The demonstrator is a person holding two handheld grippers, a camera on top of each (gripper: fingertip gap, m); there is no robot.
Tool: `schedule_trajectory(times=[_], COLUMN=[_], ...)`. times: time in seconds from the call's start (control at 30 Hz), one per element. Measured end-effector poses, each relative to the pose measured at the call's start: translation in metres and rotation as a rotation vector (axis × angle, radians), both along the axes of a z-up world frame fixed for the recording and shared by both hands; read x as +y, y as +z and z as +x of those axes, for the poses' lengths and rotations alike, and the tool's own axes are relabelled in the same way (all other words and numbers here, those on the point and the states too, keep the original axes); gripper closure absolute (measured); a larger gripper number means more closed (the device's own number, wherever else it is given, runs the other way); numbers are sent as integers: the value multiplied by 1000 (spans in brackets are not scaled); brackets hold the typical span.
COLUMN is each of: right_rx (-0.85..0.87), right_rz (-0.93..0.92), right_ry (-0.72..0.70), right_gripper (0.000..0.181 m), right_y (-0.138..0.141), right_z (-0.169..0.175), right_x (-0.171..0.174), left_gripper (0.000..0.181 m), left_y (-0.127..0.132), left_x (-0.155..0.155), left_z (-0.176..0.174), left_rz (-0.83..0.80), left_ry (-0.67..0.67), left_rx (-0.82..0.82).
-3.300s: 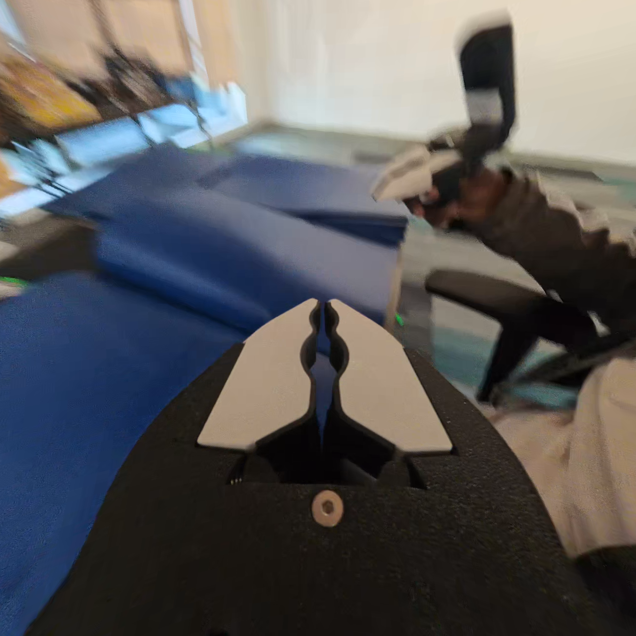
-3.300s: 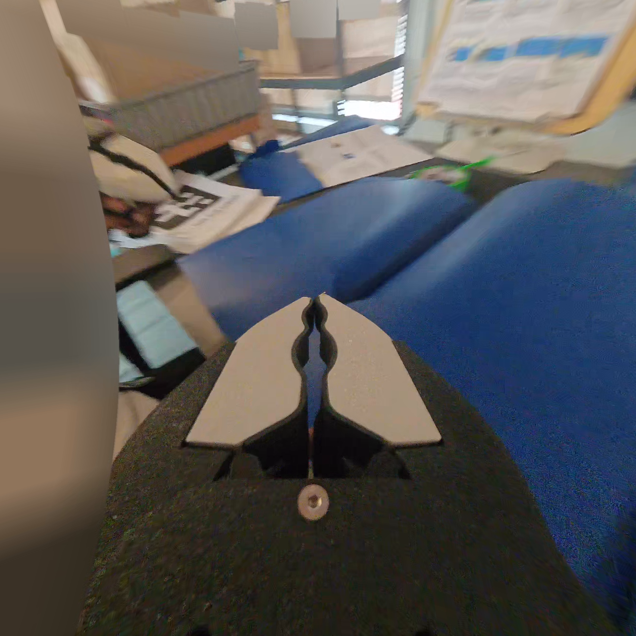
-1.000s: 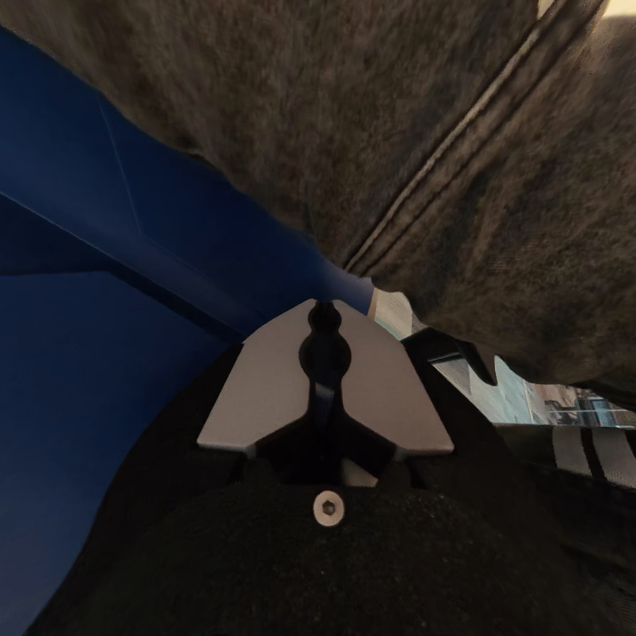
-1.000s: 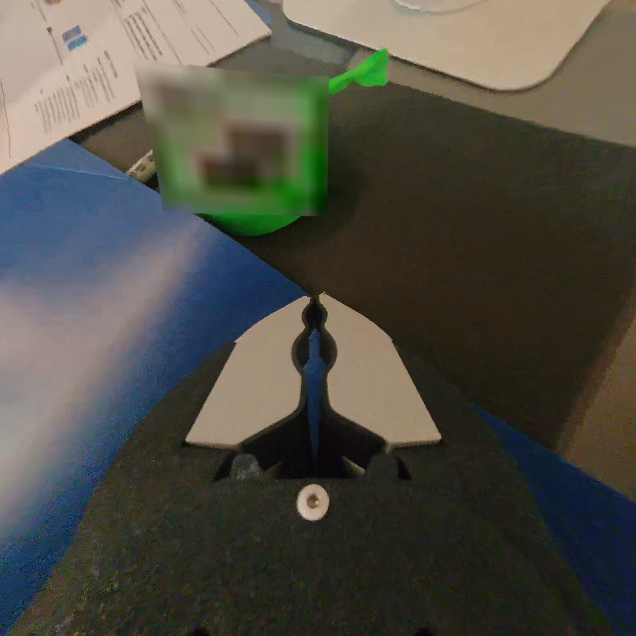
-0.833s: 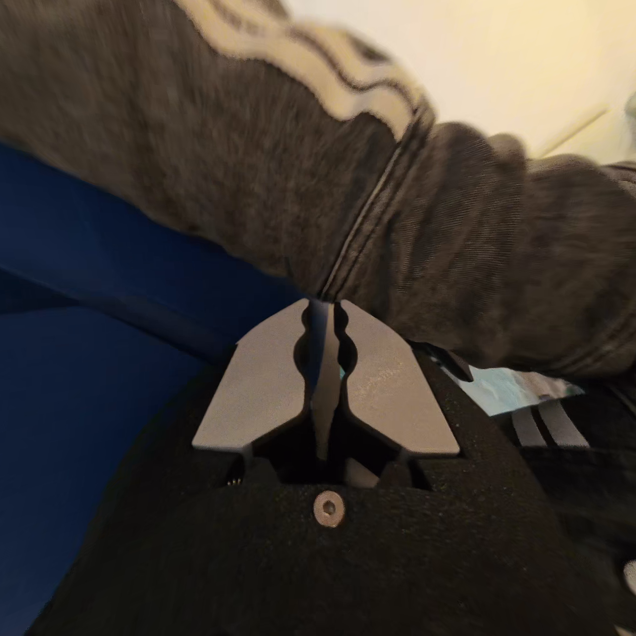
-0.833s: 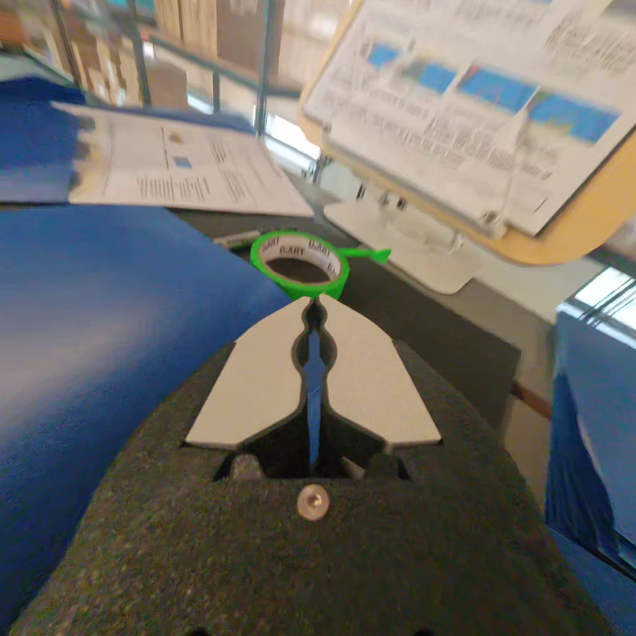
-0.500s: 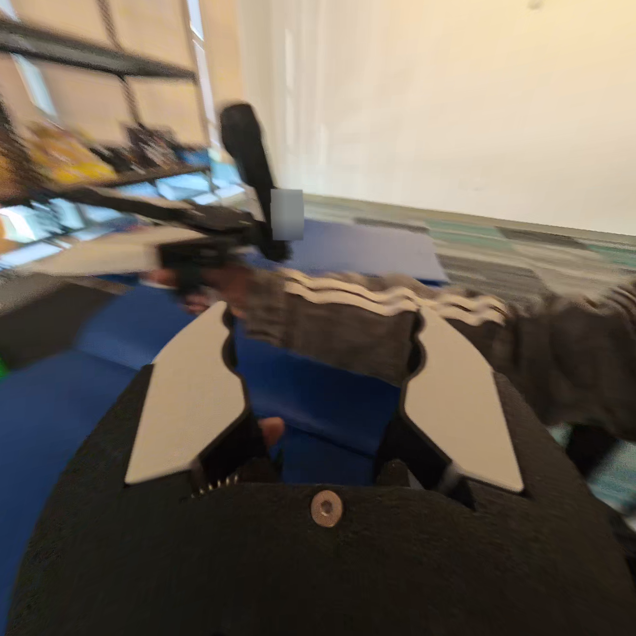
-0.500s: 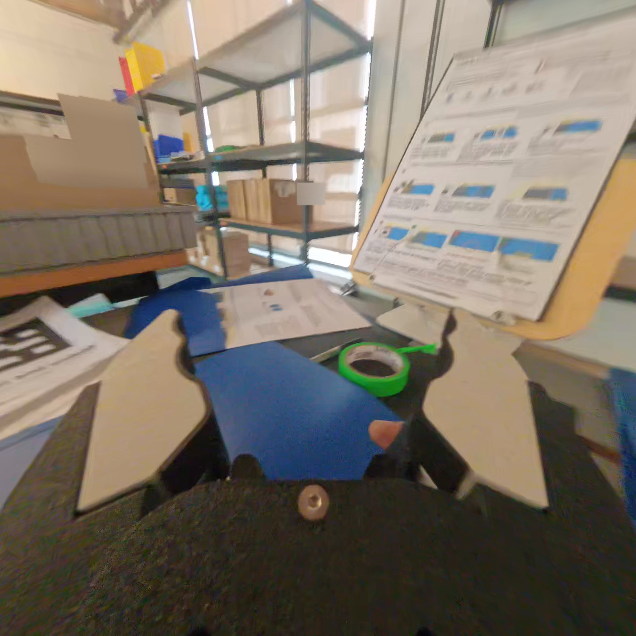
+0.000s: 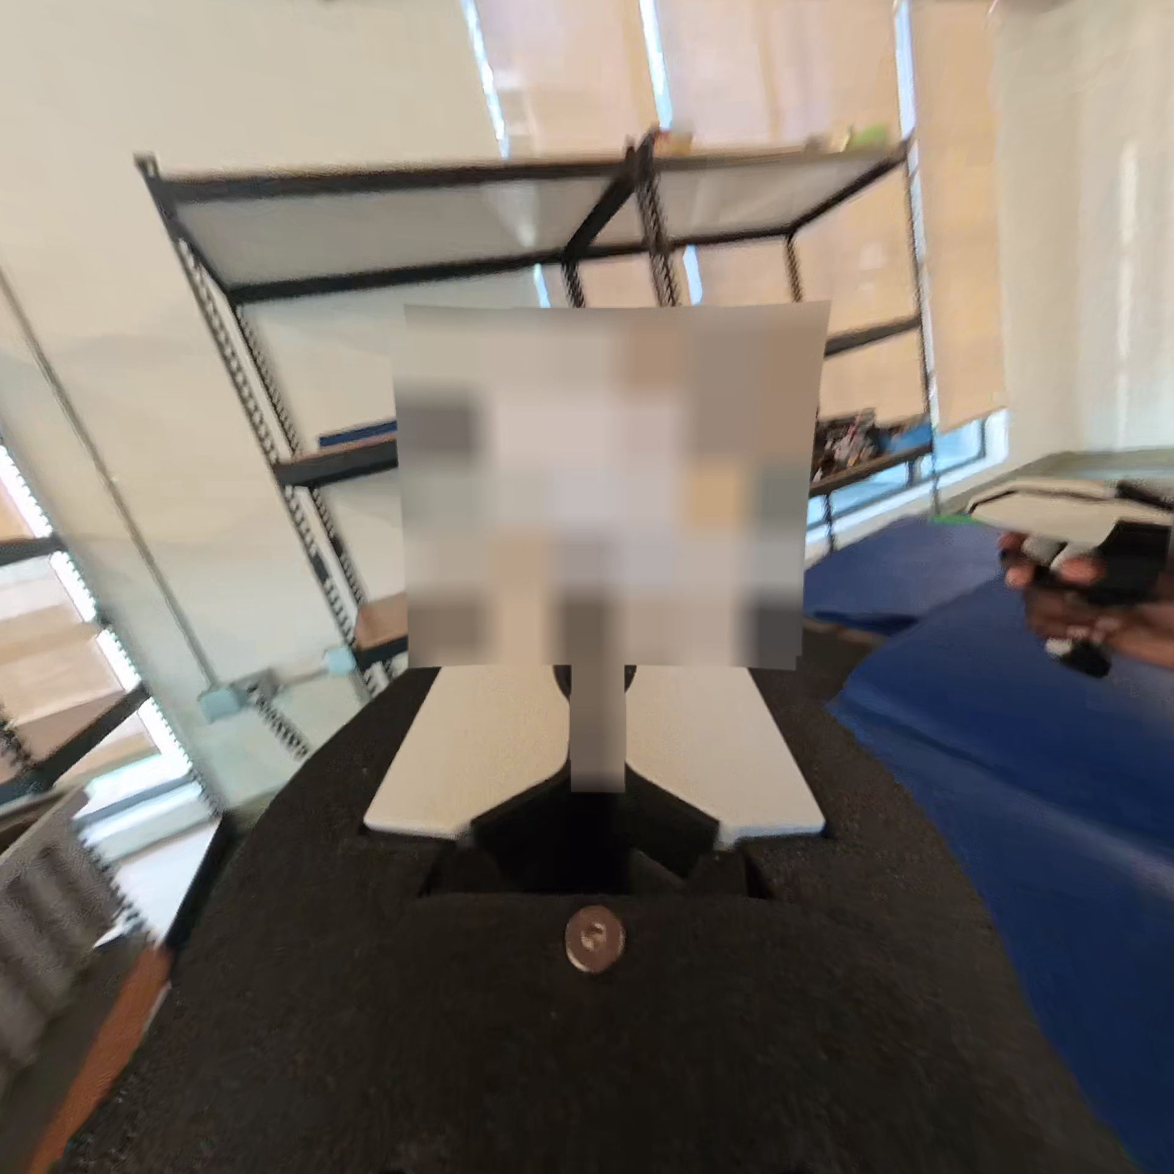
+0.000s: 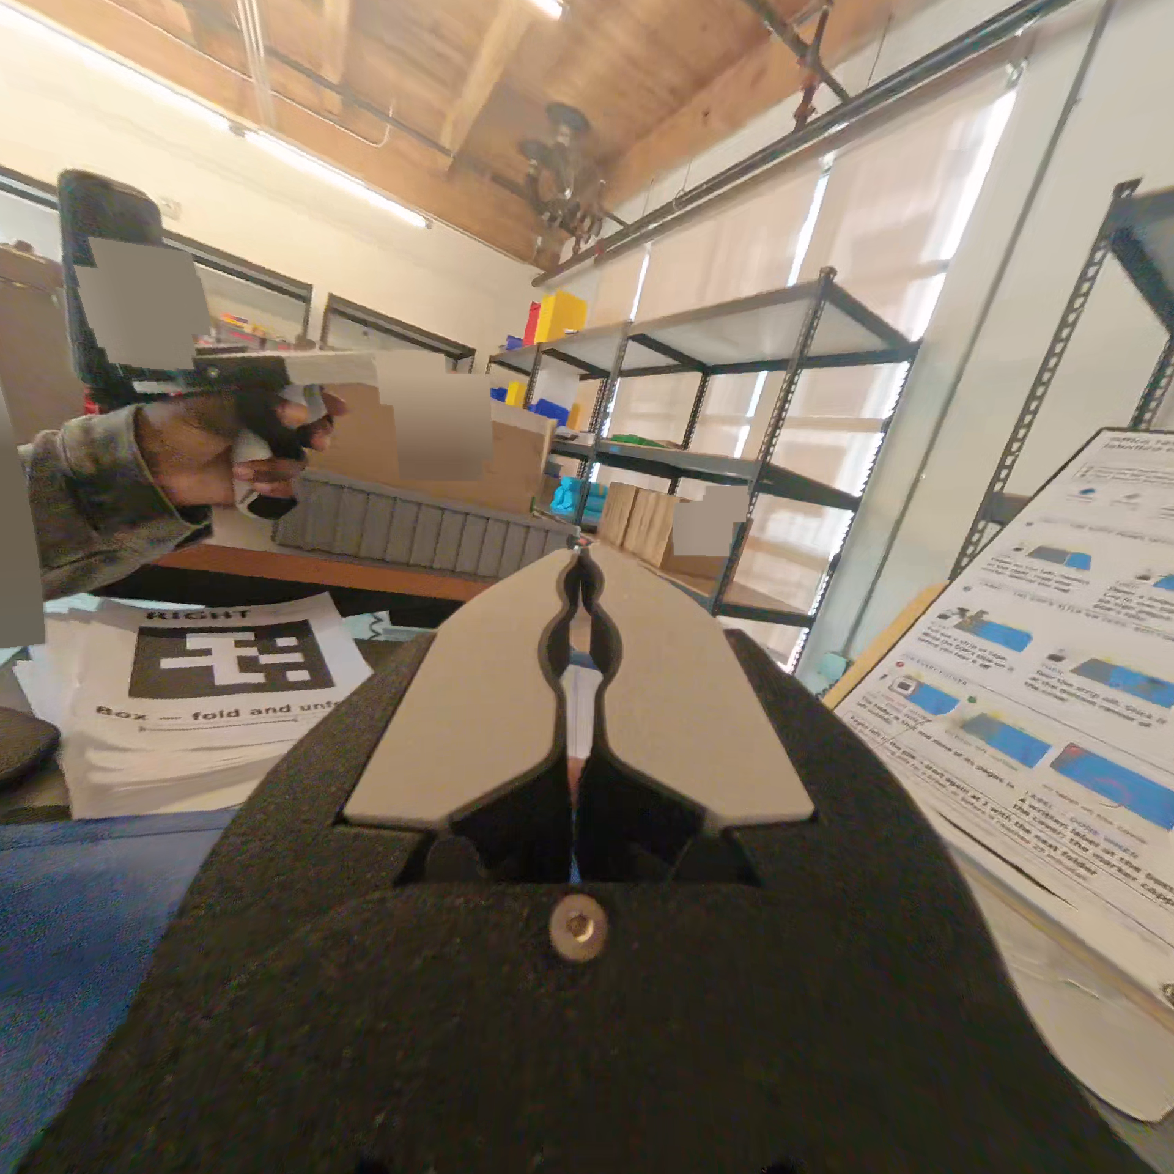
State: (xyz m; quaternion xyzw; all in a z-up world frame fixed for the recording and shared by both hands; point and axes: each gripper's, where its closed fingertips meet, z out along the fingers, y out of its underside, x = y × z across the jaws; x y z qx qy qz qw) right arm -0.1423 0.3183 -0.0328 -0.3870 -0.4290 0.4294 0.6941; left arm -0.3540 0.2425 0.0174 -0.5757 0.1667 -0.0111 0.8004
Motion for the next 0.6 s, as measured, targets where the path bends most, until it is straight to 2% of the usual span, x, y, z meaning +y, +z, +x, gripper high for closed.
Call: schedule_trajectory(times=[0.03, 0.07, 0.1, 0.17, 0.2, 0.23, 0.33, 0.37, 0.4, 0.43, 0.5, 0.57, 0.6], right_rx=[-48, -83, -93, -162, -222, -236, -210, -232, -274, -360, -526, -618, -656], right_rz=[-10, -23, -54, -169, -203, -188, -203, -224, -272, -318, -361, -349, -322], right_ry=[24, 44, 48, 78, 104, 118, 72, 84, 86, 102, 126, 80, 56], right_gripper=[181, 181, 132, 116, 108, 181, 181, 161, 120, 107, 121, 123, 130], right_y=[-1, -1, 3, 1, -4, -6, -13, -21, -32, -50, -90, -123, -139], right_z=[-11, -21, -32, -56, -66, -74, -107, -123, -139, -155, -184, -209, -221], right_x=[3, 8, 17, 36, 41, 47, 78, 86, 97, 106, 124, 150, 162], left_gripper=[181, 181, 181, 181, 181, 181, 180, 161, 125, 97, 89, 87, 85], left_y=[-3, -3, -2, 3, -3, -10, -7, -18, -36, -56, -98, -136, -152], left_x=[2, 5, 11, 34, 51, 66, 119, 143, 169, 195, 245, 288, 308], left_z=[-13, -25, -36, -55, -67, -82, -113, -121, -127, -134, -153, -170, -177], left_rz=[-44, -69, -85, -133, -225, -314, -295, -361, -457, -560, -713, -784, -813], left_ry=[25, 37, 37, 32, 48, 67, 33, 7, -29, -54, -47, -31, -26], left_rx=[13, 16, 10, 9, 23, 44, 48, 29, 3, -30, -72, -90, -112])
